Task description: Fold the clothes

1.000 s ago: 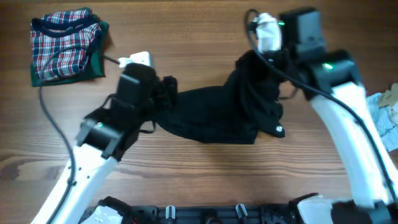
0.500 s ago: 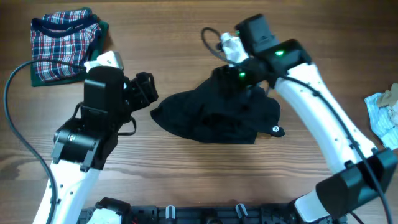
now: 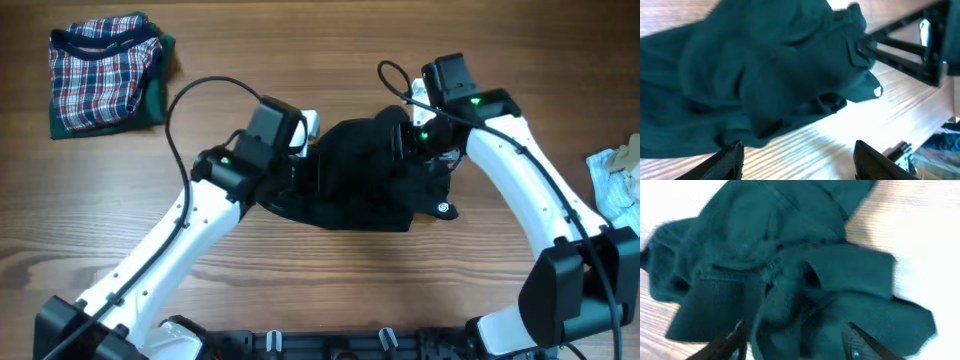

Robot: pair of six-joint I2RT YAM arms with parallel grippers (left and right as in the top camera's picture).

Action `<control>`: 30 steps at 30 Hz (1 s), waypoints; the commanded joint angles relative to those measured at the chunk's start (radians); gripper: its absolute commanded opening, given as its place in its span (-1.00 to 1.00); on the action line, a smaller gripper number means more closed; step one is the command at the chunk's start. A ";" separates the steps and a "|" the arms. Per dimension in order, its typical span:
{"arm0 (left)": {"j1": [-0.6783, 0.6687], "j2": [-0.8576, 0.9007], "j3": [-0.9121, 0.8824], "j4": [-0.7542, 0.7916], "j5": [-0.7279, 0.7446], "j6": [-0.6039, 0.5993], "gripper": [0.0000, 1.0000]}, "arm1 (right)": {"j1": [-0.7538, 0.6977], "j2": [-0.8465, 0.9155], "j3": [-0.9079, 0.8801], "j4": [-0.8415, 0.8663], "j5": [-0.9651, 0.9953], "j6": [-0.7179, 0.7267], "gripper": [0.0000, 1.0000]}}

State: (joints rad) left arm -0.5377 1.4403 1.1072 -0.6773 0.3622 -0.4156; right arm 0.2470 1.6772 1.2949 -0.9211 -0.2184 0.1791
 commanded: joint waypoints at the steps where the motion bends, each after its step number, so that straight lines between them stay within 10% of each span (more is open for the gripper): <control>1: -0.054 0.006 0.005 -0.008 -0.016 -0.036 0.39 | 0.001 0.002 -0.043 0.058 -0.097 0.007 0.12; 4: -0.058 0.006 0.005 -0.033 -0.084 -0.042 0.40 | 0.002 0.046 -0.052 0.098 -0.097 0.007 -0.14; 6: -0.058 0.006 0.005 -0.033 -0.124 -0.047 0.40 | 0.002 0.054 -0.051 0.127 -0.096 0.005 -0.92; 22: -0.037 -0.320 0.006 -0.003 -0.131 -0.006 0.38 | 0.002 0.013 0.848 -0.224 -0.119 -0.061 -0.92; 30: -0.241 -0.291 0.006 0.183 -0.356 0.020 0.37 | 0.002 -0.048 0.912 -0.265 -0.248 0.007 -0.92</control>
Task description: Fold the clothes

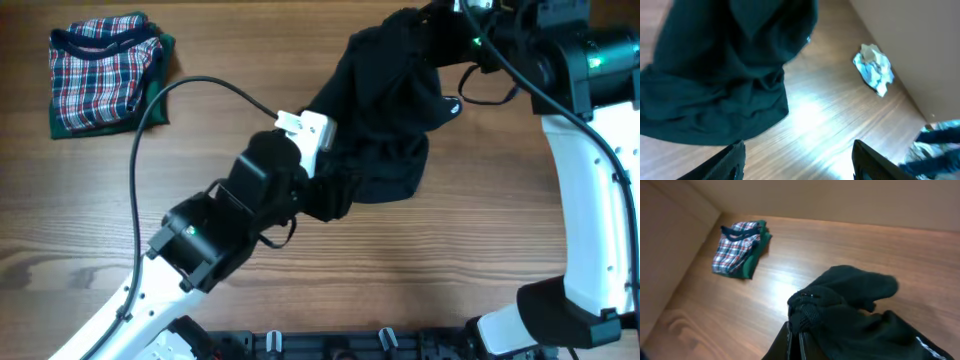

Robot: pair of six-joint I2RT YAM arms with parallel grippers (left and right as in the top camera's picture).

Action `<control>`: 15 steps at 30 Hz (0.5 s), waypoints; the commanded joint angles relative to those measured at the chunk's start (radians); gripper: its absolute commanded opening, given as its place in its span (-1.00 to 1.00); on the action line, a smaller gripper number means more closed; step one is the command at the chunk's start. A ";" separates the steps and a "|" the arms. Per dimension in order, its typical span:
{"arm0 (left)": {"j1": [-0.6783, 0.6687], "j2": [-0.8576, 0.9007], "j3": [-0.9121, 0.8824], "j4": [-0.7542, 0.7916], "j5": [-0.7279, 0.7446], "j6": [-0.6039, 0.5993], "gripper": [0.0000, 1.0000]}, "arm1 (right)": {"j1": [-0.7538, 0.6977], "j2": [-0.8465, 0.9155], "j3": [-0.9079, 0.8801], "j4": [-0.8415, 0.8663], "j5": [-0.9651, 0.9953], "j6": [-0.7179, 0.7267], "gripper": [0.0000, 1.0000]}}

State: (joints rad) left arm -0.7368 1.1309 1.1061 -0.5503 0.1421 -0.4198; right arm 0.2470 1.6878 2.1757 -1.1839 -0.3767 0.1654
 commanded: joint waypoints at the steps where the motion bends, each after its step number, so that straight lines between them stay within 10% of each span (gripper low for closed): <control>1: -0.056 0.039 0.007 0.081 -0.169 0.024 0.37 | 0.002 -0.066 0.031 -0.006 -0.105 0.021 -0.92; 15: -0.124 0.247 0.007 0.327 -0.627 -0.014 0.50 | 0.002 -0.105 0.031 -0.076 -0.202 -0.013 -0.92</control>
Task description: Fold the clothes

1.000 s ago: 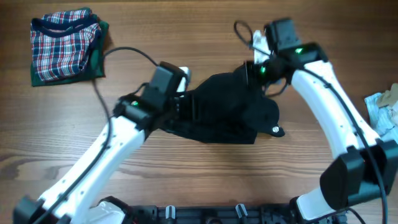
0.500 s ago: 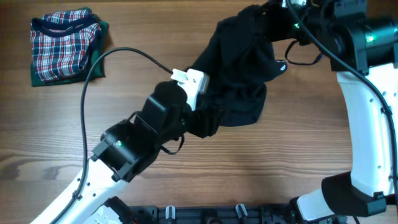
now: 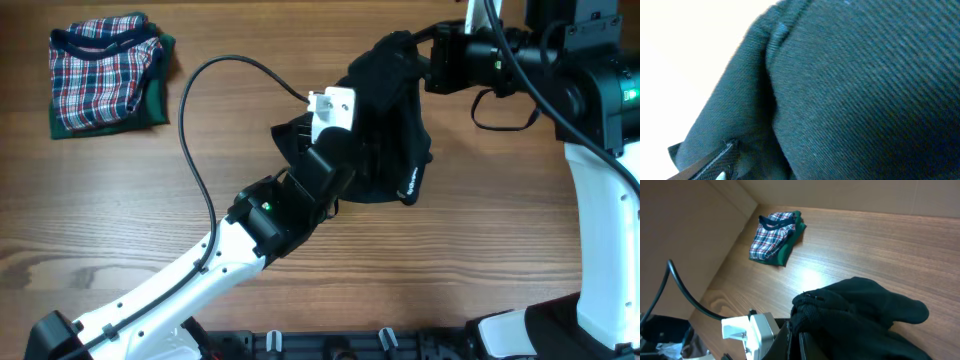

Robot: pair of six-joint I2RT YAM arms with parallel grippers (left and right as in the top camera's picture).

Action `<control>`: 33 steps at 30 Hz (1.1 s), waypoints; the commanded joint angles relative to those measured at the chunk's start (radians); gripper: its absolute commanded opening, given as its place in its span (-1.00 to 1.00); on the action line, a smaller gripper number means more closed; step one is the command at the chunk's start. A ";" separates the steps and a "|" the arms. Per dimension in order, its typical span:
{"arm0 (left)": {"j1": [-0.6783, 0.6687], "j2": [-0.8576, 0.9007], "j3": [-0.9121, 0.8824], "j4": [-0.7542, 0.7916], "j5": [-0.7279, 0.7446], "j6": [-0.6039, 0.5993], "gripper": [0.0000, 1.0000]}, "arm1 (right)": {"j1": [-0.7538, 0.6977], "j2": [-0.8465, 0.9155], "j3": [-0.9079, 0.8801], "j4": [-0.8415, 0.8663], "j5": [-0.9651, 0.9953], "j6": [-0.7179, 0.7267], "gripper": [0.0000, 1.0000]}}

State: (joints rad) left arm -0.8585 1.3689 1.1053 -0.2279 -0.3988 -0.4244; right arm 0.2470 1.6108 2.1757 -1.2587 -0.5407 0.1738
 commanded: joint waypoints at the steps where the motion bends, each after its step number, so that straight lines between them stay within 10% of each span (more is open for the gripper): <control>1: -0.003 0.009 0.008 0.008 -0.086 -0.009 0.50 | 0.002 -0.029 0.031 -0.007 -0.042 -0.028 -0.92; 3: -0.002 0.009 0.008 0.024 -0.086 -0.009 0.22 | 0.002 -0.029 0.031 -0.022 -0.060 -0.043 -0.91; 5: -0.001 0.004 0.008 0.074 -0.151 -0.009 -0.92 | 0.002 -0.030 0.031 -0.028 -0.057 -0.070 -0.92; 12: -0.001 -0.278 0.008 0.075 -0.190 0.081 -0.92 | 0.002 -0.086 0.031 0.051 0.246 -0.122 -0.92; 25: -0.004 -0.651 0.015 0.081 0.104 0.077 -0.92 | 0.002 -0.364 0.031 0.032 0.226 -0.134 -0.92; 33: -0.003 -0.622 0.015 0.088 -0.165 0.077 -0.92 | 0.002 -0.270 0.028 -0.311 0.074 -0.258 -0.91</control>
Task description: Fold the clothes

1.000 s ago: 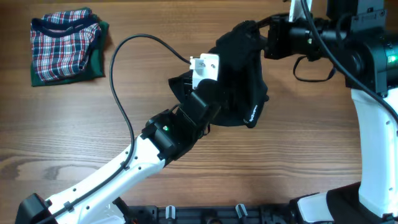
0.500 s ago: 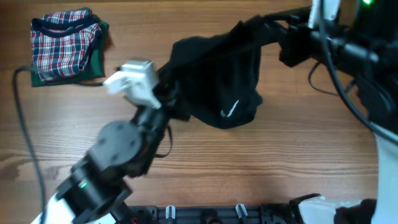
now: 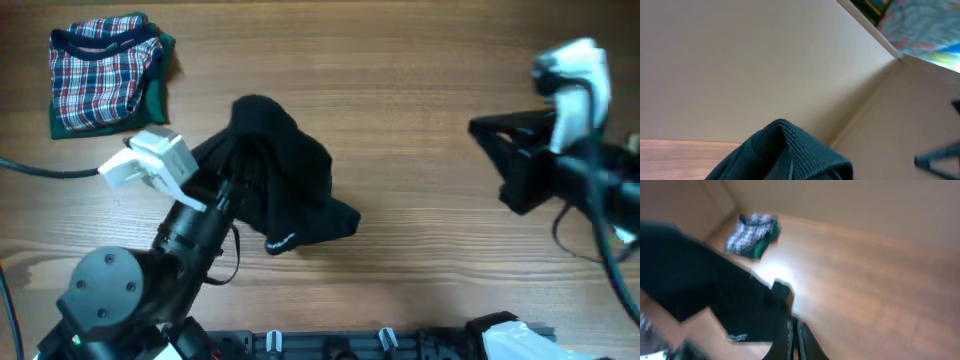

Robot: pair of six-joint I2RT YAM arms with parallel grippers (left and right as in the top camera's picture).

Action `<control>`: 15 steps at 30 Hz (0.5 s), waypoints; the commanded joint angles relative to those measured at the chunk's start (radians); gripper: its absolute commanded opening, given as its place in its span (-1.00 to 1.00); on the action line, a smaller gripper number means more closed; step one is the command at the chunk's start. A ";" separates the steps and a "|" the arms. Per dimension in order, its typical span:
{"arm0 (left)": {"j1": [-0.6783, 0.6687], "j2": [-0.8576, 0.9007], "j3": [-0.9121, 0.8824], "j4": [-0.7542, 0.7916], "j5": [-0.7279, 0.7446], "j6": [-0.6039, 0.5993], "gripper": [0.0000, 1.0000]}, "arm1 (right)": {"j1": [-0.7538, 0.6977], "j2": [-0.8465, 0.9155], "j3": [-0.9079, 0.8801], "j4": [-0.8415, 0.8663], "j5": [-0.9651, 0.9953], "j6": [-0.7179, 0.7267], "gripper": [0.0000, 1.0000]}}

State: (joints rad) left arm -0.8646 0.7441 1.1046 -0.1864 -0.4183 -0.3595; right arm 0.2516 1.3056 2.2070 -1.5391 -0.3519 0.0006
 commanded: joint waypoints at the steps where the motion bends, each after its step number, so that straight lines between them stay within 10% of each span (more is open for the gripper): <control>1: 0.003 0.014 0.016 0.085 -0.182 0.011 -0.92 | -0.002 0.047 -0.003 -0.040 -0.137 -0.108 -0.91; 12: 0.002 0.257 0.016 0.595 -0.430 0.004 -0.92 | 0.283 0.059 -0.291 0.181 0.015 -0.109 -0.61; 15: 0.002 0.259 0.016 0.644 -0.447 0.004 -0.92 | 0.322 0.059 -0.426 0.368 0.039 0.010 -0.26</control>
State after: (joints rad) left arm -0.8631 1.0183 1.1023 0.4294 -0.8295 -0.3599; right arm 0.5518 1.3689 1.8584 -1.2530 -0.3603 -0.0891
